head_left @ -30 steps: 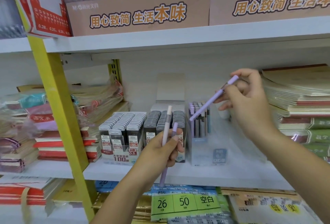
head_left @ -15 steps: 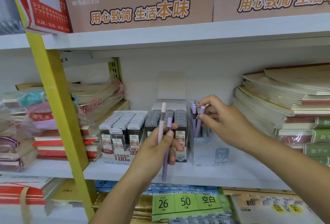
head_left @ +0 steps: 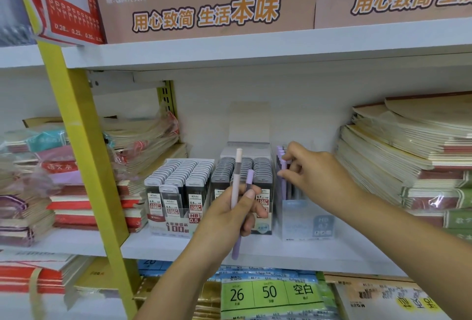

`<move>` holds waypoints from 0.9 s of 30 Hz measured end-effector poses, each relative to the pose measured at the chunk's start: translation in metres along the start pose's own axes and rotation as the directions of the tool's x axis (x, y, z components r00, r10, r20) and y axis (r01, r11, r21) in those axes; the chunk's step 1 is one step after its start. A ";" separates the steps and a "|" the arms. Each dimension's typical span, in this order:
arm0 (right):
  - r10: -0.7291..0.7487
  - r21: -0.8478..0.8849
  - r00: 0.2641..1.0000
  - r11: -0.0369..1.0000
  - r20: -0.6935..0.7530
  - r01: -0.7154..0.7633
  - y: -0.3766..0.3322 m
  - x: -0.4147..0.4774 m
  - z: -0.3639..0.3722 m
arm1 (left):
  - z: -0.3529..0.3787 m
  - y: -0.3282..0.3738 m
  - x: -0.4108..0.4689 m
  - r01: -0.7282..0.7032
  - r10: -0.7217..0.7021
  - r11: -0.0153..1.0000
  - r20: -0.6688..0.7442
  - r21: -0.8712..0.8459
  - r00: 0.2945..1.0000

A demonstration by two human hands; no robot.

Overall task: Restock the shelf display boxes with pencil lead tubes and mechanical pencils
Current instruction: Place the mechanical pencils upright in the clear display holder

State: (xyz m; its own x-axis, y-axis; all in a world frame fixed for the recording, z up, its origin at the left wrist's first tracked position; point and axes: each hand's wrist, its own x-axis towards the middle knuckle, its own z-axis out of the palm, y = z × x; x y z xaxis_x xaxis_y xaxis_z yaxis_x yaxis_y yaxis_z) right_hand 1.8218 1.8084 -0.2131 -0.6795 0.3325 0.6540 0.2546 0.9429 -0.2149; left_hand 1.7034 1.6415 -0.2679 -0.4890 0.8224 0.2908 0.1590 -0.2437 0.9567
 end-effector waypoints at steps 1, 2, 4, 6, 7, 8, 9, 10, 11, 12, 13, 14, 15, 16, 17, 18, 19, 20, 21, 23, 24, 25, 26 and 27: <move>0.005 -0.025 1.000 1.000 -0.010 -0.005 -0.001 0.000 -0.002 | 0.000 0.001 -0.001 0.008 -0.008 1.000 0.007 -0.016 1.000; 0.000 -0.050 0.998 0.999 -0.056 -0.003 -0.002 -0.001 -0.004 | 0.001 0.002 -0.001 0.014 -0.014 0.999 0.016 -0.033 1.000; -0.001 -0.011 0.987 1.000 -0.163 -0.001 -0.008 -0.008 -0.010 | 0.003 0.006 -0.001 0.014 -0.012 0.999 0.041 -0.050 0.999; 0.063 0.226 0.992 0.973 -0.113 -0.036 -0.021 -0.015 -0.015 | 0.007 0.010 -0.001 0.002 0.002 0.998 0.064 -0.060 0.998; 0.094 0.355 0.995 0.931 -0.019 -0.081 -0.028 -0.017 -0.017 | 0.010 0.012 -0.001 -0.006 0.011 0.998 0.079 -0.063 0.997; 0.109 0.445 0.990 0.885 0.086 -0.136 -0.033 -0.019 -0.017 | 0.013 0.013 -0.002 -0.012 0.018 0.998 0.097 -0.063 0.995; 0.111 0.504 0.979 0.844 0.169 -0.183 -0.037 -0.022 -0.018 | 0.016 0.014 -0.003 -0.014 0.021 0.998 0.116 -0.062 0.993; 0.112 0.555 0.970 0.803 0.217 -0.217 -0.038 -0.024 -0.019 | 0.019 0.014 -0.004 -0.009 0.018 0.998 0.134 -0.066 0.991; 0.113 0.607 0.965 0.758 0.237 -0.238 -0.039 -0.026 -0.020 | 0.021 0.013 -0.006 0.004 0.008 0.997 0.147 -0.077 0.989; 0.120 0.657 0.966 0.713 0.230 -0.245 -0.038 -0.028 -0.021 | 0.022 0.012 -0.007 0.022 -0.007 0.995 0.156 -0.094 0.988; 0.141 0.708 0.970 0.664 0.198 -0.241 -0.037 -0.028 -0.024 | 0.023 0.010 -0.008 0.039 -0.021 0.993 0.157 -0.109 0.987; 0.185 0.761 0.972 0.608 0.142 -0.227 -0.035 -0.027 -0.027 | 0.023 0.009 -0.009 0.053 -0.037 0.993 0.145 -0.110 0.989; 0.243 0.816 0.968 0.545 0.063 -0.190 -0.031 -0.025 -0.032 | 0.022 0.008 -0.010 0.065 -0.054 0.993 0.114 -0.094 0.992; 0.290 0.854 0.956 0.505 -0.029 -0.127 -0.026 -0.022 -0.038 | 0.020 0.006 -0.010 0.071 -0.068 0.996 0.064 -0.055 0.996; 0.303 0.855 0.945 0.516 -0.124 -0.054 -0.021 -0.020 -0.045 | 0.018 0.004 -0.011 0.076 -0.076 0.997 0.002 -0.002 0.997; 0.278 0.824 0.939 0.566 -0.202 0.009 -0.016 -0.018 -0.051 | 0.016 0.001 -0.010 0.074 -0.071 0.996 -0.059 0.050 0.996; 0.227 0.779 0.942 0.625 -0.248 0.055 -0.011 -0.017 -0.055 | 0.014 -0.001 -0.010 0.071 -0.061 0.993 -0.107 0.094 0.992; 0.174 0.724 0.950 0.686 -0.260 0.072 -0.008 -0.018 -0.055 | 0.011 -0.004 -0.010 0.067 -0.049 0.989 -0.136 0.130 0.990; 0.132 0.659 0.961 0.750 -0.242 0.063 -0.005 -0.019 -0.054 | 0.010 -0.005 -0.010 0.066 -0.042 0.985 -0.148 0.160 0.988; 0.080 0.495 0.982 0.869 -0.170 0.015 -0.001 -0.020 -0.044 | 0.008 -0.005 -0.011 0.074 -0.048 0.982 -0.152 0.176 0.987; 0.069 0.454 0.988 0.891 -0.141 0.002 0.000 -0.020 -0.039 | 0.008 -0.004 -0.011 0.085 -0.062 0.985 -0.148 0.153 0.987; 0.064 0.461 0.990 0.888 -0.129 0.003 0.000 -0.020 -0.035 | 0.008 -0.003 -0.011 0.100 -0.083 0.989 -0.142 0.111 0.986; 0.077 0.507 0.988 0.862 -0.135 0.003 -0.001 -0.020 -0.033 | 0.008 -0.002 -0.011 0.111 -0.102 0.992 -0.132 0.060 0.986; 0.108 0.579 0.983 0.815 -0.152 0.000 -0.002 -0.020 -0.033 | 0.007 -0.001 -0.011 0.114 -0.111 0.993 -0.120 0.023 0.987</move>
State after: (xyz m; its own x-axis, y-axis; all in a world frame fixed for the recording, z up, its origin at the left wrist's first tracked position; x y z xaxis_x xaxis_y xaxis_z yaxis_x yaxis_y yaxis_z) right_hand 1.8572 1.7992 -0.2020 -0.5359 0.4251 0.7295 -0.1906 0.7808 -0.5950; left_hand 1.7148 1.6364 -0.2719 -0.6027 0.7768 0.1825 0.1216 -0.1366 0.9831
